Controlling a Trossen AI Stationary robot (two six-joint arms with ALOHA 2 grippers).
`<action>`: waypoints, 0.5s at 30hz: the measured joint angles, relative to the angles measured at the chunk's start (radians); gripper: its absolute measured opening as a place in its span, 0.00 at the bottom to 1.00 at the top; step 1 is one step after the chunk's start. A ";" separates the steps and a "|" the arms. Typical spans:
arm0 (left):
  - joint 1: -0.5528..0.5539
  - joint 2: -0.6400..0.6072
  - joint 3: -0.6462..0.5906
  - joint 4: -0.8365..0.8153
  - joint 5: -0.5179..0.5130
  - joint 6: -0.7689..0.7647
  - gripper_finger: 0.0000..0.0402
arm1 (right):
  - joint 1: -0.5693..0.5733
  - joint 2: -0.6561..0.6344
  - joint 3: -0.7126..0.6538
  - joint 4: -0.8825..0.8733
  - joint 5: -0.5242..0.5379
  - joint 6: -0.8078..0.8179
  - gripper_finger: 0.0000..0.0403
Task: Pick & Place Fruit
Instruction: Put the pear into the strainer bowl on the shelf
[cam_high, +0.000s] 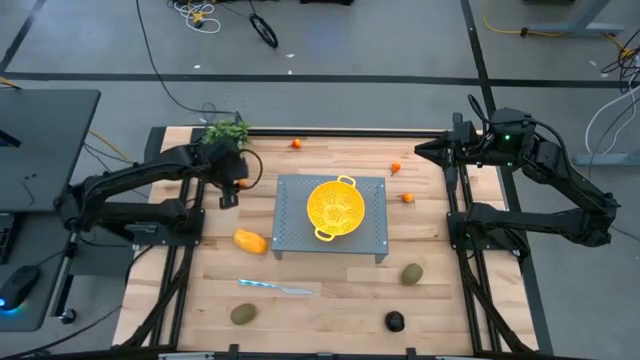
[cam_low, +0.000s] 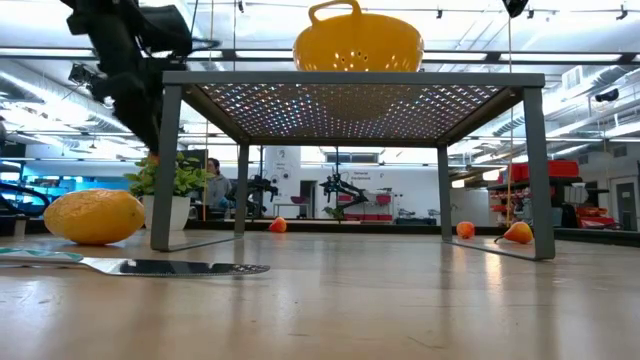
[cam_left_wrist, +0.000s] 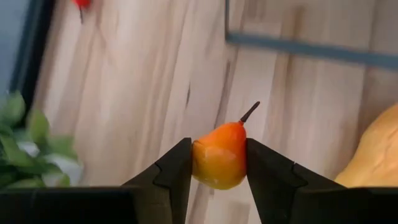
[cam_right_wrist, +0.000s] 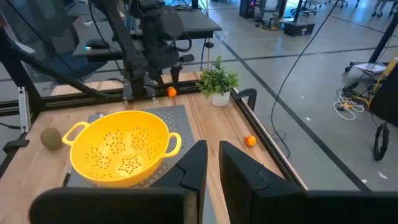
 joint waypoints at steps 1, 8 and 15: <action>-0.011 -0.002 0.007 0.010 0.000 -0.011 0.35 | 0.000 0.000 0.000 0.000 0.000 0.000 0.12; -0.074 -0.002 0.053 0.052 -0.033 -0.046 0.35 | 0.000 0.000 0.000 0.000 -0.001 0.000 0.12; -0.104 -0.002 0.063 0.057 -0.045 -0.099 0.35 | 0.000 0.000 0.000 0.000 -0.002 0.000 0.12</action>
